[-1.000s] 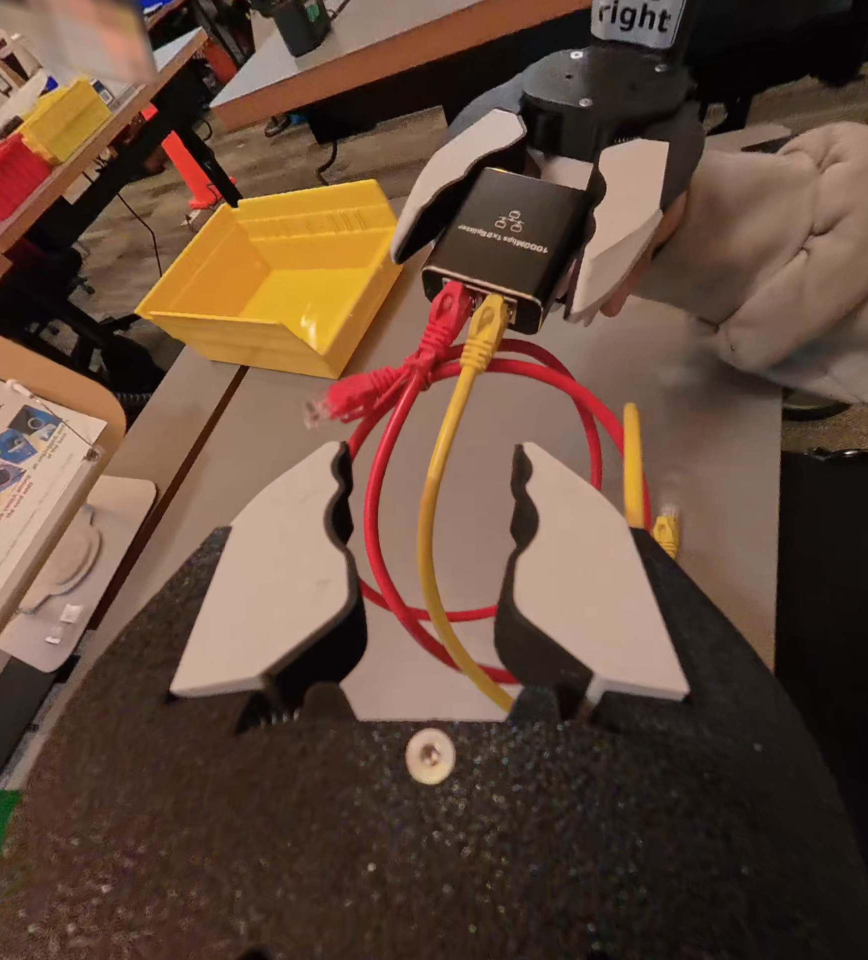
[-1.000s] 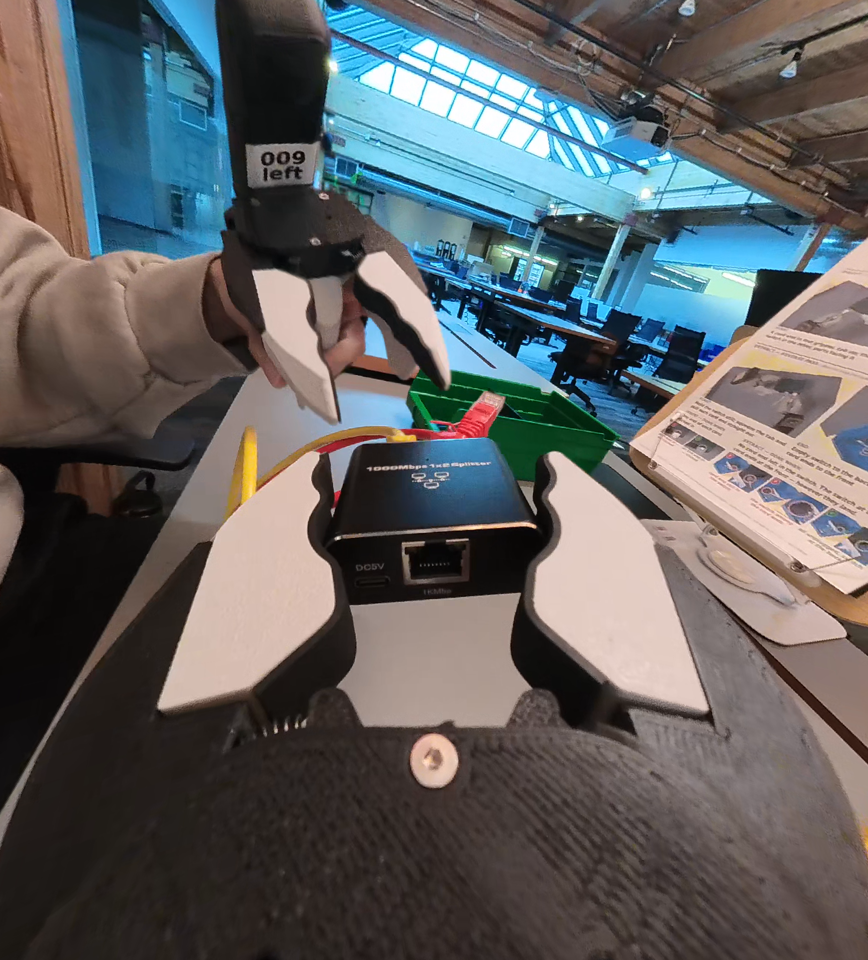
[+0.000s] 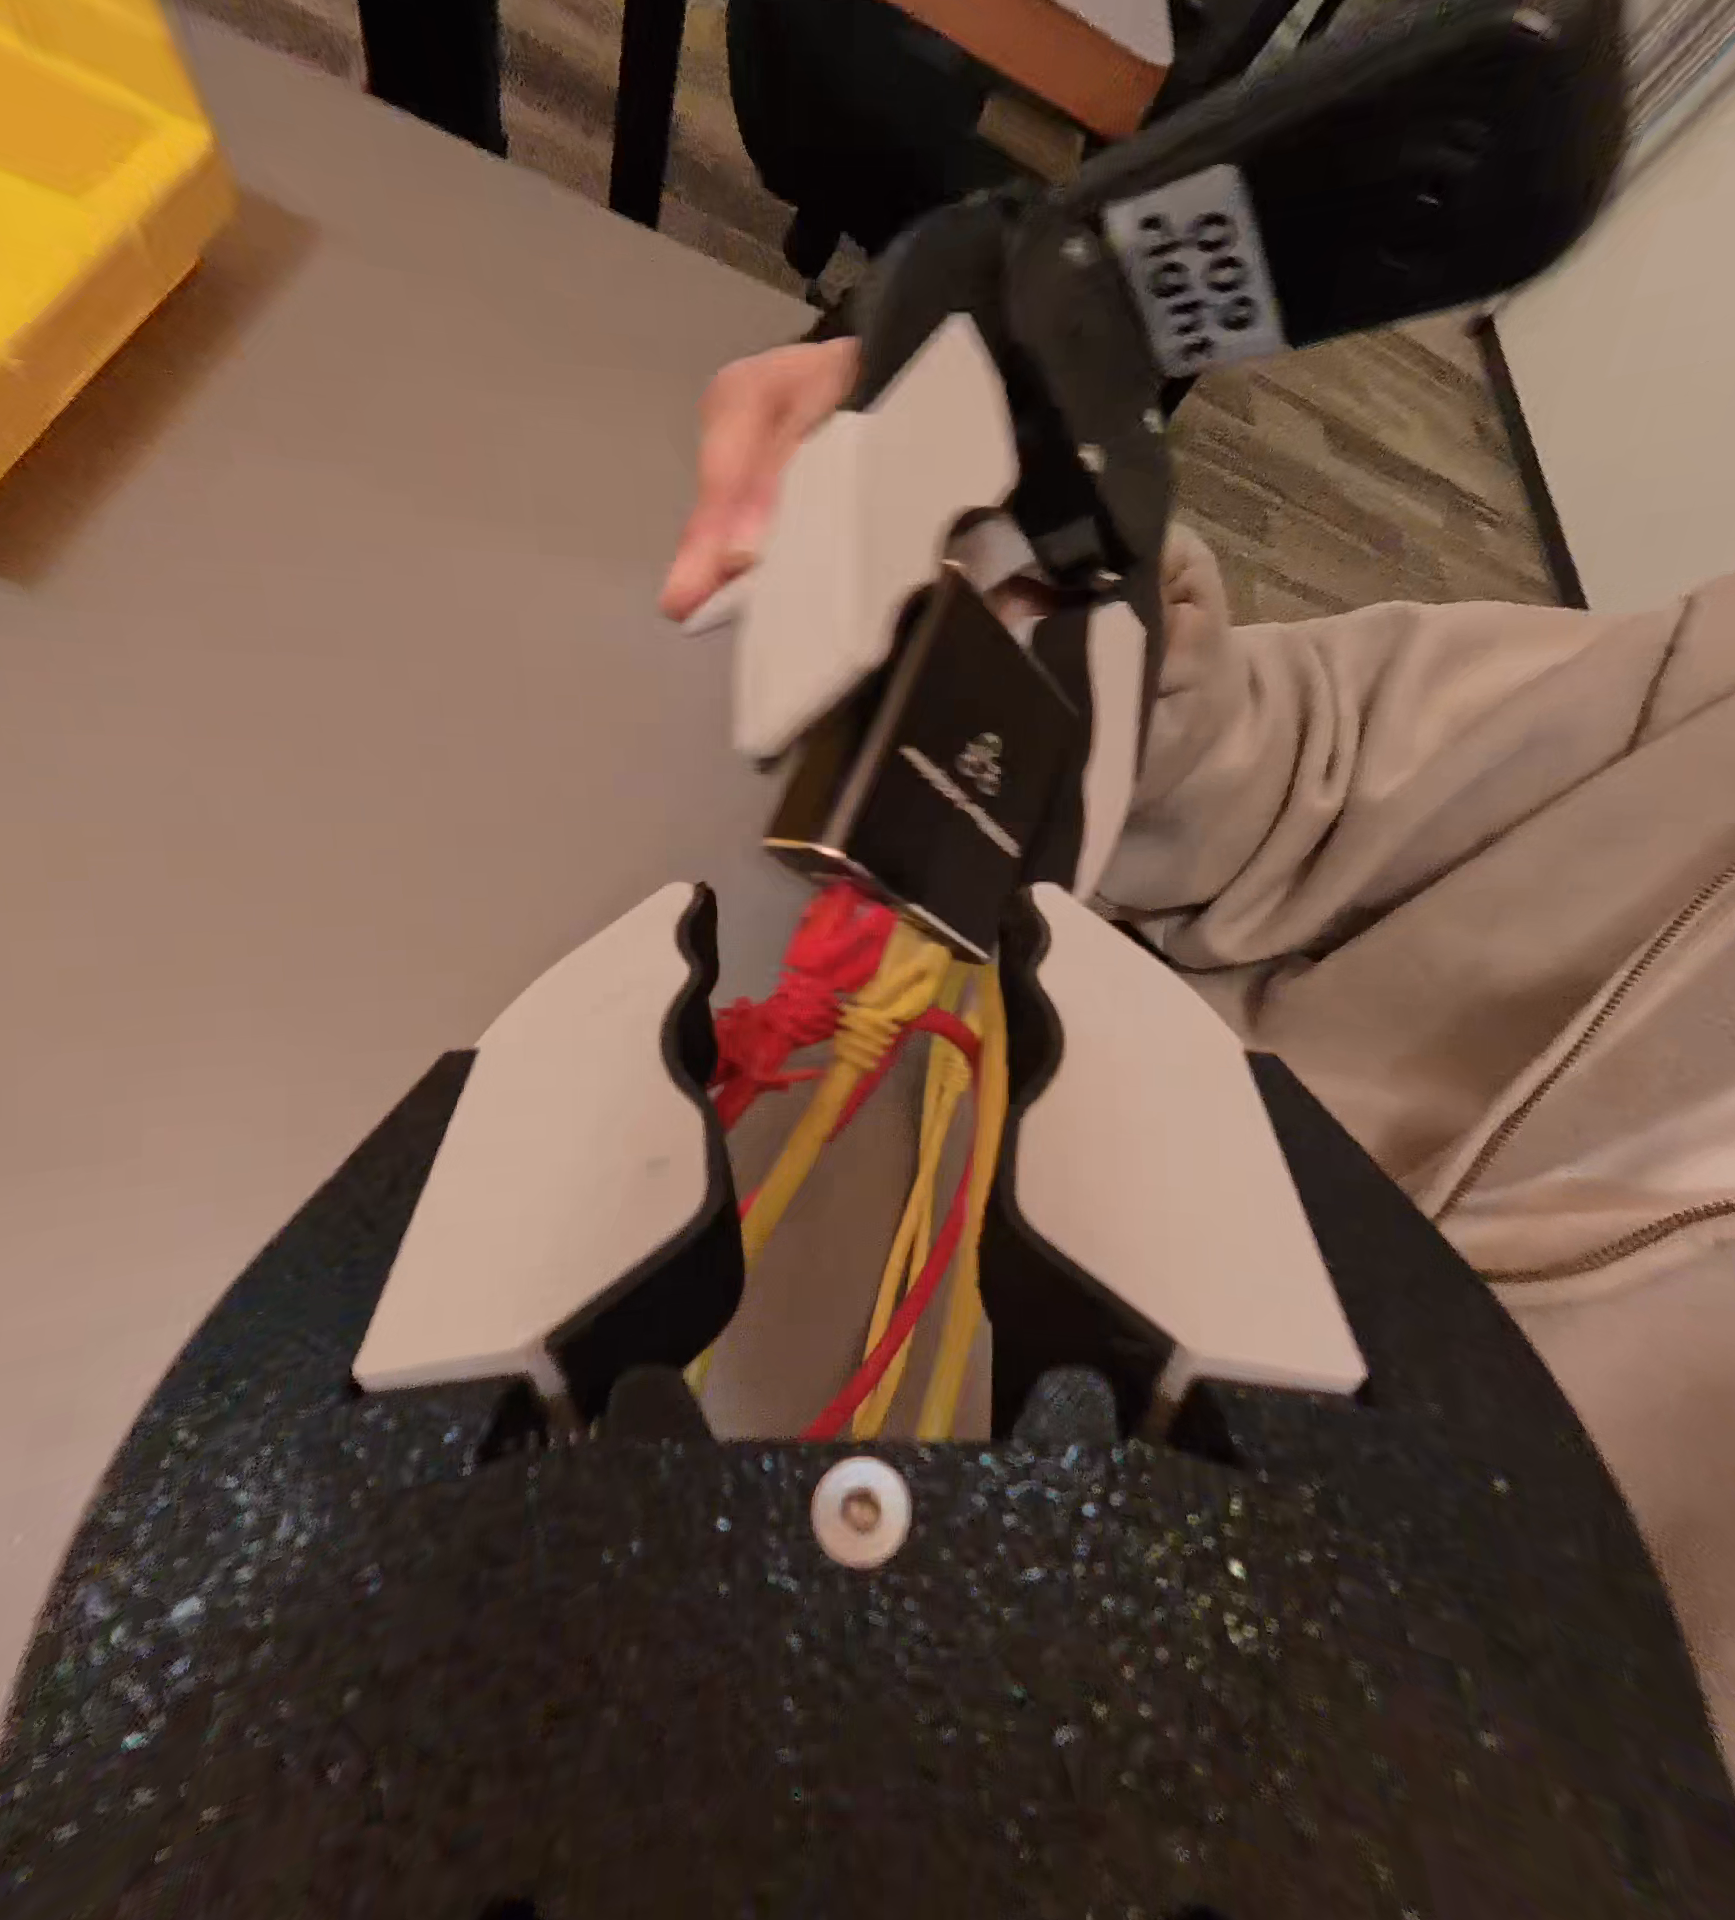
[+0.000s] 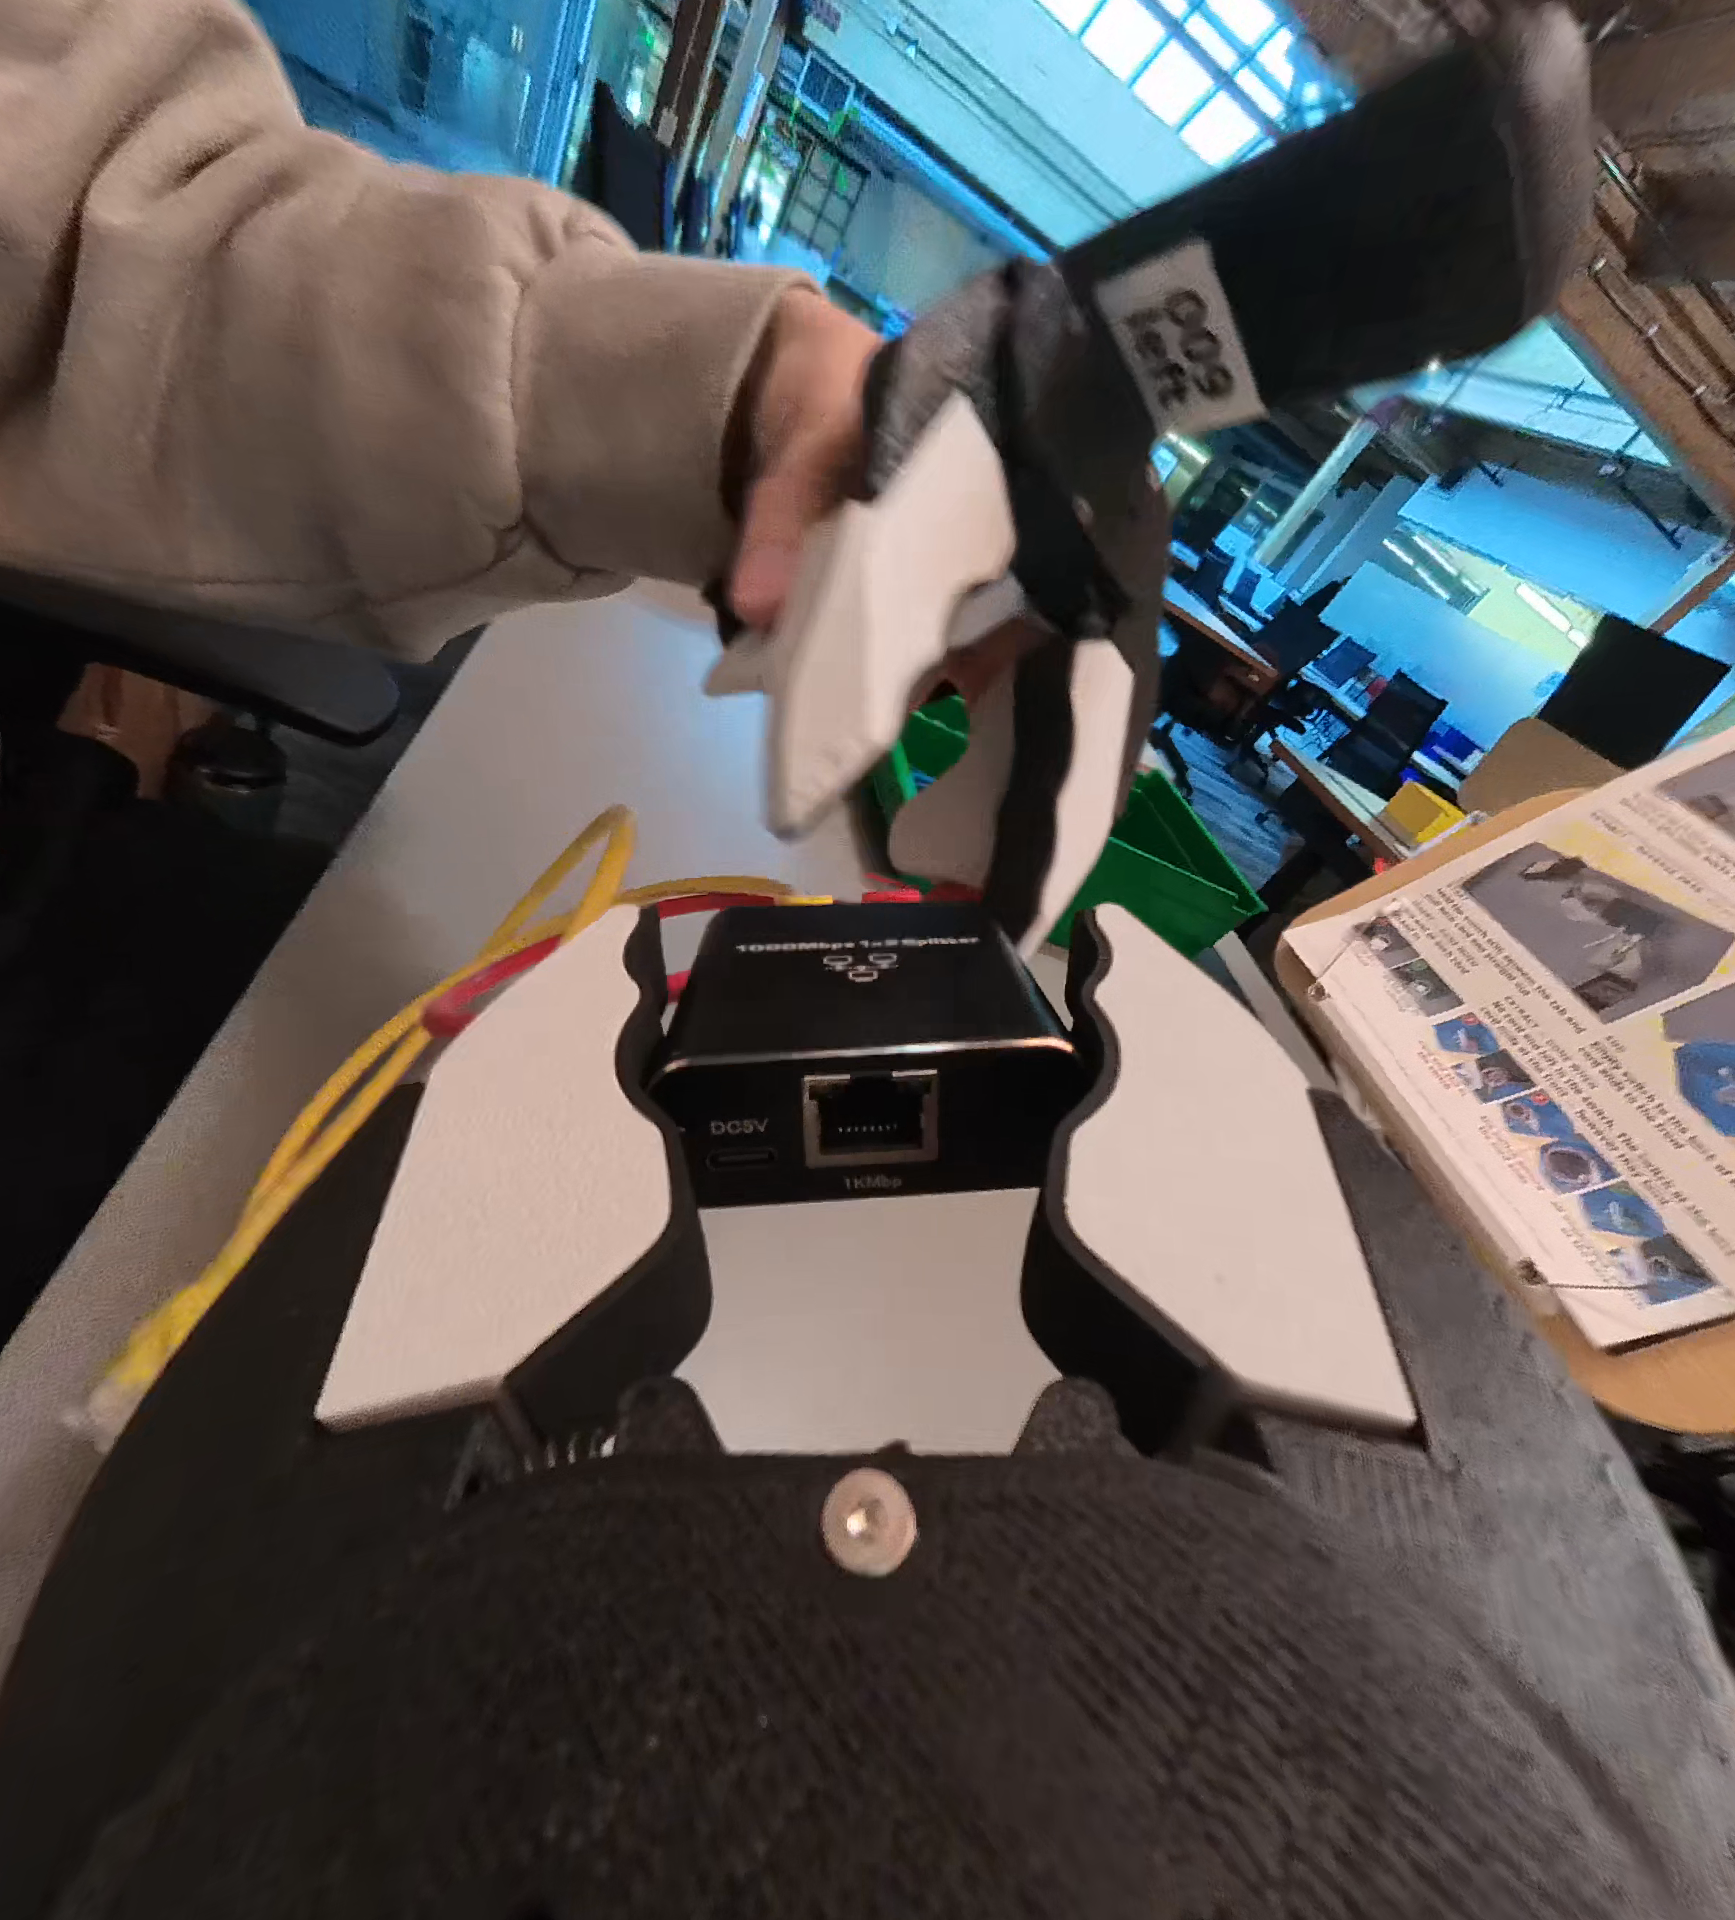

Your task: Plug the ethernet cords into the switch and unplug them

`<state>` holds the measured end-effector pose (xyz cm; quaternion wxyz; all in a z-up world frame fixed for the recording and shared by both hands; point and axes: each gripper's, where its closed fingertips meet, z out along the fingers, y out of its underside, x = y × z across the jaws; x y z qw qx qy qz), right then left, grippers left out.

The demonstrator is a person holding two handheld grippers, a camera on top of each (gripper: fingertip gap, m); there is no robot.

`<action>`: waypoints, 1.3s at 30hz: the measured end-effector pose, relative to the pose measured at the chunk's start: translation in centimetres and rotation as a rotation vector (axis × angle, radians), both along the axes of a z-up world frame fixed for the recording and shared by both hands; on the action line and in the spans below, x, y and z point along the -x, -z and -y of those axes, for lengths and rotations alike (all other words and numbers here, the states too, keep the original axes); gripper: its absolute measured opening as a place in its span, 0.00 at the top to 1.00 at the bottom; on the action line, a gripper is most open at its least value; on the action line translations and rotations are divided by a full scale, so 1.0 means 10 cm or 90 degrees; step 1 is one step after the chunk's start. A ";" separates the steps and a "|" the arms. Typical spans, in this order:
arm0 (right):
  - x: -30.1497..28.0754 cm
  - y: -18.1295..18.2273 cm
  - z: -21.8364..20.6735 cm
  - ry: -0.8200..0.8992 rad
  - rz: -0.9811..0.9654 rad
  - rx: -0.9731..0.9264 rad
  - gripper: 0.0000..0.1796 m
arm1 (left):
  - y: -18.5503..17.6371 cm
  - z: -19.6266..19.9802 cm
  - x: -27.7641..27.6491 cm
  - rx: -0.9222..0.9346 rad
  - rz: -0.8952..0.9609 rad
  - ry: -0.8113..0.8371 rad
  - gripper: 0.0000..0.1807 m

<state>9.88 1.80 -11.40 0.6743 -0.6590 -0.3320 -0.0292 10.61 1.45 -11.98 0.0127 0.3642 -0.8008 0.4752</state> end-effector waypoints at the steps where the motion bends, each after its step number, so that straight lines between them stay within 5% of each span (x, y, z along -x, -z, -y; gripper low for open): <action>1: 0.03 0.01 -0.01 0.001 0.025 0.000 0.58 | 0.02 -0.05 -0.03 -0.004 -0.009 -0.001 0.71; 10: 0.30 0.10 -0.11 0.005 0.170 0.038 0.58 | 0.06 0.06 0.27 0.015 -0.133 0.187 0.69; 13: 0.34 0.12 -0.13 -0.002 0.185 0.045 0.58 | 0.14 0.05 0.24 0.030 -0.153 0.198 0.80; 20: 0.35 0.19 -0.15 -0.007 0.203 0.049 0.58 | 0.19 0.00 0.27 0.042 -0.119 0.244 0.83; 28: -0.10 -0.07 -0.15 0.134 0.093 -0.010 0.64 | -0.02 -0.25 0.04 -0.047 0.013 0.148 0.86; 34: -0.28 -0.56 -0.07 0.142 -0.163 -0.141 0.70 | -0.47 -0.25 -0.09 -0.025 0.300 0.135 0.86; 39: -0.18 -0.45 -0.16 0.143 -0.098 -0.131 0.81 | -0.46 -0.15 -0.13 -0.007 0.379 0.134 0.86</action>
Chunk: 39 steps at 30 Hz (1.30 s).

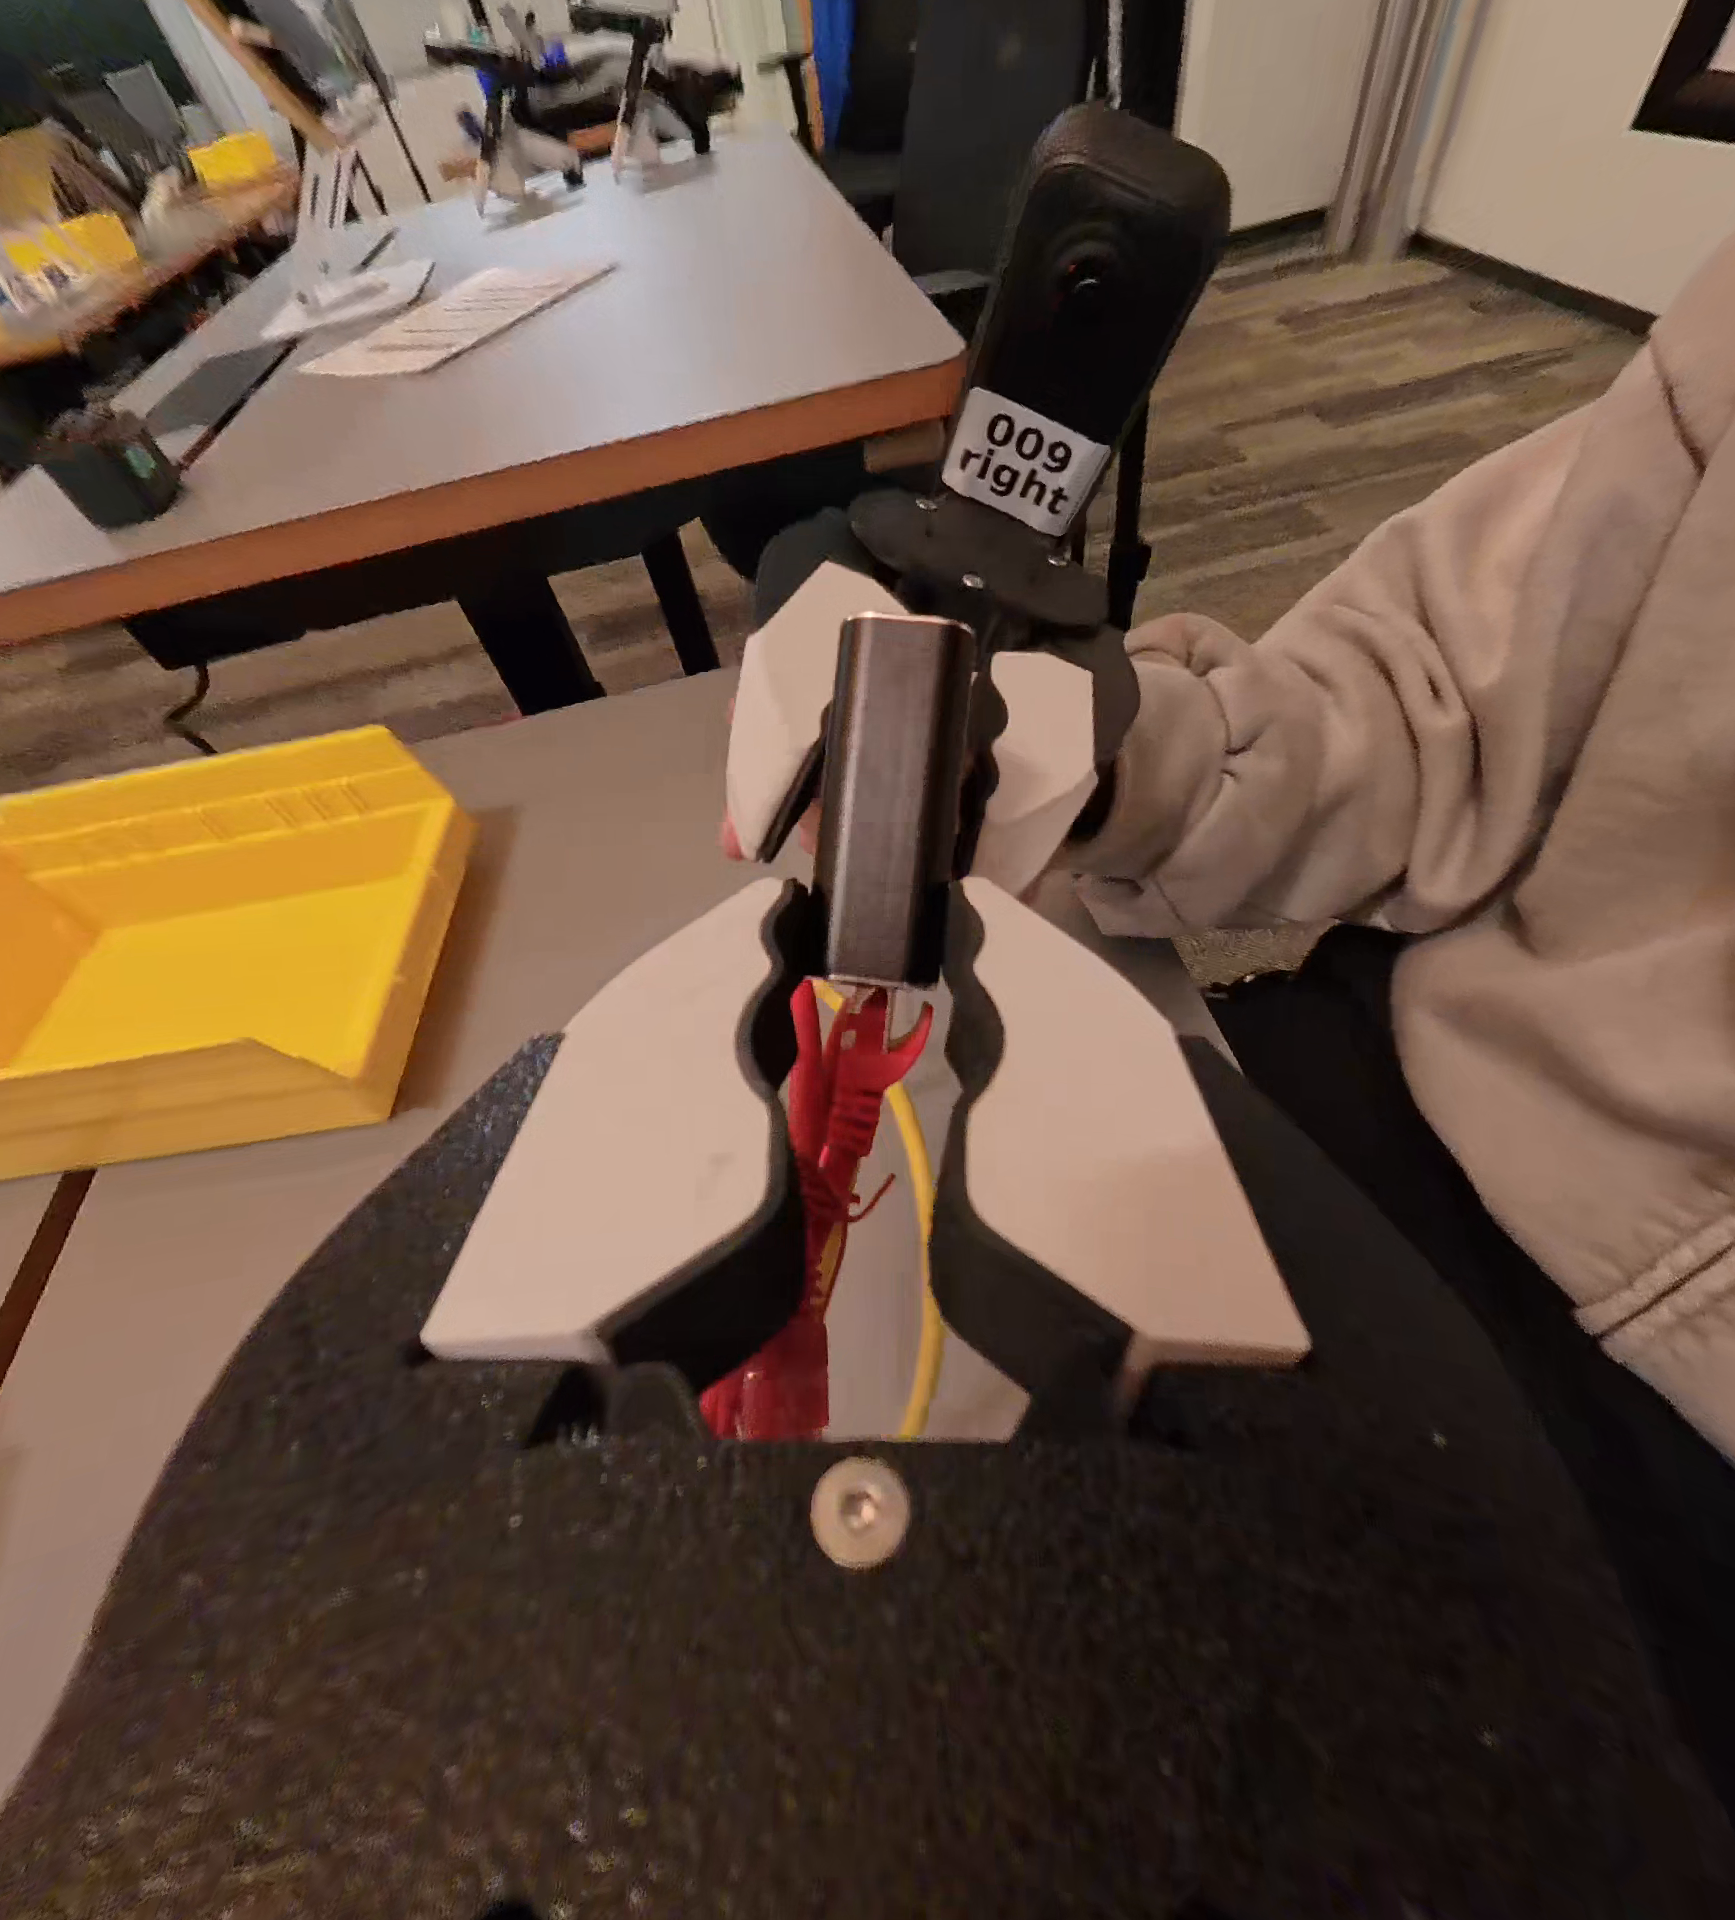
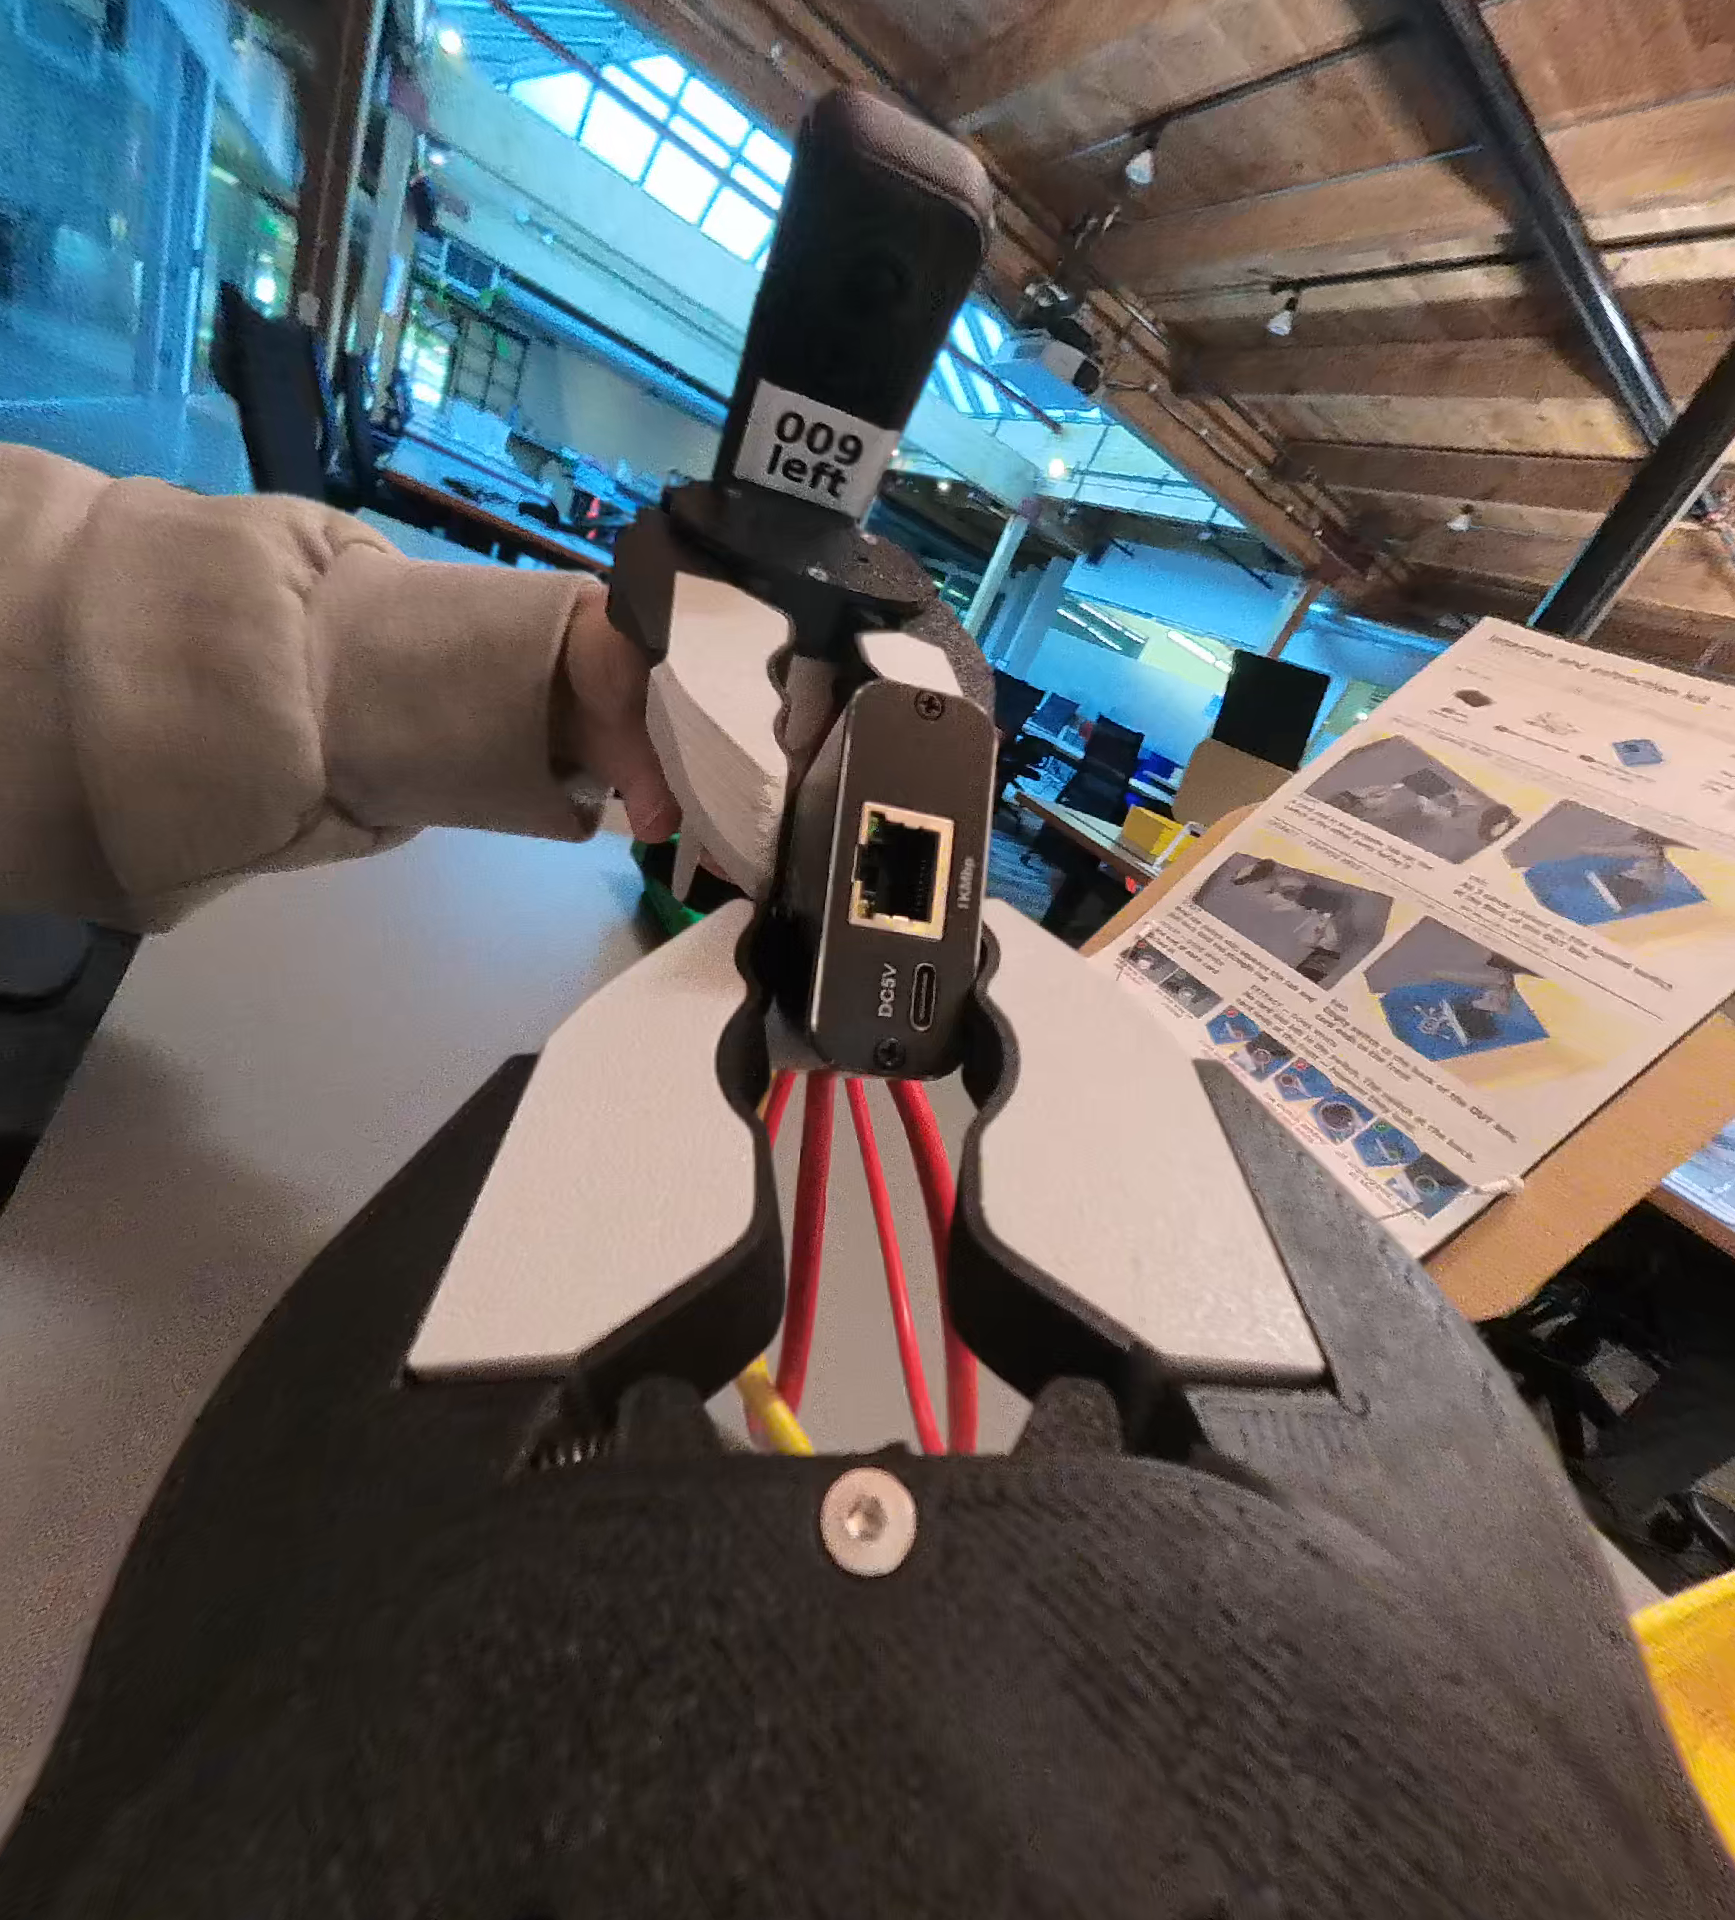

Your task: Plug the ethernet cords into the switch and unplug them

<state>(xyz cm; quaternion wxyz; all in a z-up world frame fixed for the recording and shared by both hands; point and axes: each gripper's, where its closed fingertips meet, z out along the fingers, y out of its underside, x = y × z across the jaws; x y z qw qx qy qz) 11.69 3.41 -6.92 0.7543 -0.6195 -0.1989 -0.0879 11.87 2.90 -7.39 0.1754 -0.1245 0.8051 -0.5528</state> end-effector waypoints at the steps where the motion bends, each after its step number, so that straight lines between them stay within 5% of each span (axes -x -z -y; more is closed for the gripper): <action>1: 0.01 0.01 0.01 -0.006 0.001 0.017 0.82 | 0.01 0.00 0.01 0.007 0.009 0.005 0.86; 6: -0.12 0.21 0.01 0.073 0.088 0.135 0.85 | 0.10 -0.16 -0.12 -0.065 0.039 -0.107 0.81; 11: -0.39 0.59 0.02 0.196 0.223 0.312 0.85 | 0.04 -0.03 -0.02 -0.295 0.137 -0.132 0.83; 14: -0.27 0.57 -0.03 0.178 0.236 0.309 0.85 | 0.22 -0.04 -0.09 -0.436 0.132 -0.155 0.80; 20: -0.18 0.57 -0.03 0.159 0.243 0.325 0.85 | 0.39 0.02 -0.12 -0.489 0.160 -0.151 0.86; 25: -0.47 0.30 0.04 0.244 0.198 0.192 0.79 | 0.16 -0.13 -0.23 -0.354 0.181 -0.248 0.86; 31: -0.53 -0.21 0.15 0.362 0.093 0.024 0.74 | -0.36 -0.57 -0.37 0.062 0.121 -0.455 0.86; 35: -0.51 -0.11 -0.03 0.427 0.096 0.001 0.67 | -0.47 -0.57 -0.35 0.300 0.085 -0.506 0.87; 39: -0.41 0.03 -0.20 0.381 -0.023 -0.008 0.63 | -0.45 -0.48 -0.38 0.432 0.054 -0.505 0.87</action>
